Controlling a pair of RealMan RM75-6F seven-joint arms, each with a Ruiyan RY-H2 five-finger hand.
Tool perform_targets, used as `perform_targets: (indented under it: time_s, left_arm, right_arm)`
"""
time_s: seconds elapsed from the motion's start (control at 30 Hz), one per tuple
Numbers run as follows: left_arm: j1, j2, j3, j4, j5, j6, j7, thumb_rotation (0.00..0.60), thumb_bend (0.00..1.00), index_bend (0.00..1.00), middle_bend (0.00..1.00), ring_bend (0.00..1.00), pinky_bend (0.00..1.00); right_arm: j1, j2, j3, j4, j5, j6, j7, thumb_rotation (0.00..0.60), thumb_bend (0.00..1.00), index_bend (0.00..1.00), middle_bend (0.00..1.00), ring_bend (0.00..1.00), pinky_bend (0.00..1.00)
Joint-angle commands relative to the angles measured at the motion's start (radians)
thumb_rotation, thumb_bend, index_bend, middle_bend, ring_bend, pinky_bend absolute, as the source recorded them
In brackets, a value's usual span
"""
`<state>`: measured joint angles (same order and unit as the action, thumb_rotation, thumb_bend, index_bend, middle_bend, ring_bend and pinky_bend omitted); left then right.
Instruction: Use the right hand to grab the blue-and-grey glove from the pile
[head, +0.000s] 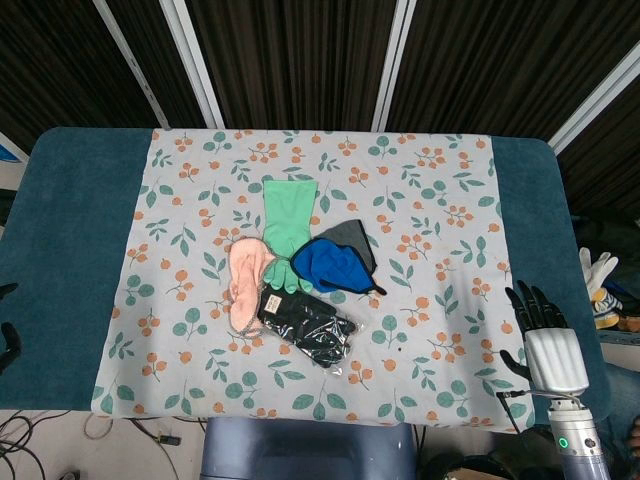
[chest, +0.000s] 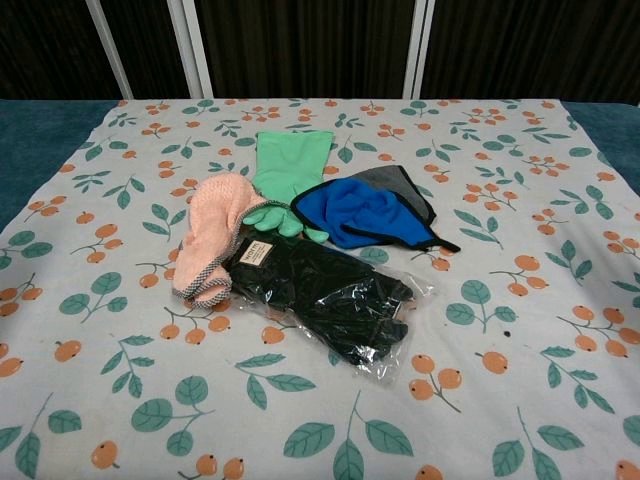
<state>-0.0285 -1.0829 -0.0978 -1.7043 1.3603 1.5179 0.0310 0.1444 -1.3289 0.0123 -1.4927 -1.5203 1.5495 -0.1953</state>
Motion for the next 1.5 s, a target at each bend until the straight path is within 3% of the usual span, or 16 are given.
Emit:
perform_targets:
  time_s: [0.03,0.93,1.1,1.23,1.5]
  left_arm:
    - [-0.001,0.000,-0.002,-0.001,-0.004,-0.001,0.002,0.600,0.70,0.19,0.07,0.09,0.03]
    - [0.003,-0.001,-0.007,-0.014,-0.010,0.007,0.000,0.600,0.70,0.19,0.07,0.09,0.03]
    - [0.004,0.000,-0.004,-0.015,-0.002,0.008,-0.003,0.600,0.70,0.19,0.07,0.09,0.03]
    - [0.002,0.002,-0.004,-0.018,-0.001,0.006,-0.002,0.600,0.69,0.19,0.07,0.09,0.03]
    - [0.002,0.005,-0.005,-0.018,-0.008,0.000,-0.008,0.600,0.70,0.19,0.07,0.09,0.03]
  right_arm:
    - [-0.003,-0.001,0.003,0.000,-0.003,0.002,-0.001,0.600,0.23,0.00,0.01,0.07,0.21]
    - [0.001,-0.011,0.038,0.024,0.007,-0.052,0.082,0.600,0.23,0.00,0.04,0.07,0.21]
    - [0.089,0.043,0.058,-0.020,0.018,-0.204,0.122,0.600,0.23,0.00,0.05,0.07,0.21]
    - [0.196,0.099,0.119,-0.068,0.068,-0.356,0.135,0.600,0.23,0.00,0.05,0.07,0.21]
    - [0.342,0.055,0.220,-0.086,0.210,-0.514,0.027,0.600,0.23,0.00,0.07,0.07,0.21]
